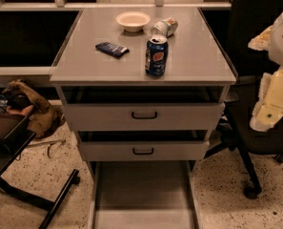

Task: Place pepsi can into bottom drawer

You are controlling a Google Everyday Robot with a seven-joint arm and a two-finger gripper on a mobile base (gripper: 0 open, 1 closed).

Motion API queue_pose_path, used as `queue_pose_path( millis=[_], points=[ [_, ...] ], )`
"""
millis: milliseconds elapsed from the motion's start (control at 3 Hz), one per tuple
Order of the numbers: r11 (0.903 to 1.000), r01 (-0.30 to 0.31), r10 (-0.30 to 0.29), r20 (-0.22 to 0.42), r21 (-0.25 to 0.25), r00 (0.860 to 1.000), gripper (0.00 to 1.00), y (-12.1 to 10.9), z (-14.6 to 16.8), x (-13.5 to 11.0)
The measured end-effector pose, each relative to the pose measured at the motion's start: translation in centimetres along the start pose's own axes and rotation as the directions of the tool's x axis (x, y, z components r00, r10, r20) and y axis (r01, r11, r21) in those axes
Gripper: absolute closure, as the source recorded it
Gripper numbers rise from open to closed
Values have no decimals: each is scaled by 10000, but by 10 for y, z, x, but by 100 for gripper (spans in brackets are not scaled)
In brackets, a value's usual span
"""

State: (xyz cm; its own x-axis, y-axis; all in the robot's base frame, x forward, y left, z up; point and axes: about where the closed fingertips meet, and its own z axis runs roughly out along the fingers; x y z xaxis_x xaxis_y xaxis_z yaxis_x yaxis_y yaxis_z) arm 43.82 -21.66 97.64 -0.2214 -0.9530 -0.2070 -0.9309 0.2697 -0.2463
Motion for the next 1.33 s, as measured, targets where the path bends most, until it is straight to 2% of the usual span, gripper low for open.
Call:
queue_pose_path(
  millis=[333,667,1000,1333],
  points=[
    [10000,-3,3,18,20,10000,0,0,0,-1],
    [9992,-207,229,688,-329,9974,0,-2,21,-19],
    [9893,-744,967,1823,-1257,9785,0,-6,54,-39],
    [9893,-744,967,1824,-1257,9785,0,-6,54,-39]
  ],
)
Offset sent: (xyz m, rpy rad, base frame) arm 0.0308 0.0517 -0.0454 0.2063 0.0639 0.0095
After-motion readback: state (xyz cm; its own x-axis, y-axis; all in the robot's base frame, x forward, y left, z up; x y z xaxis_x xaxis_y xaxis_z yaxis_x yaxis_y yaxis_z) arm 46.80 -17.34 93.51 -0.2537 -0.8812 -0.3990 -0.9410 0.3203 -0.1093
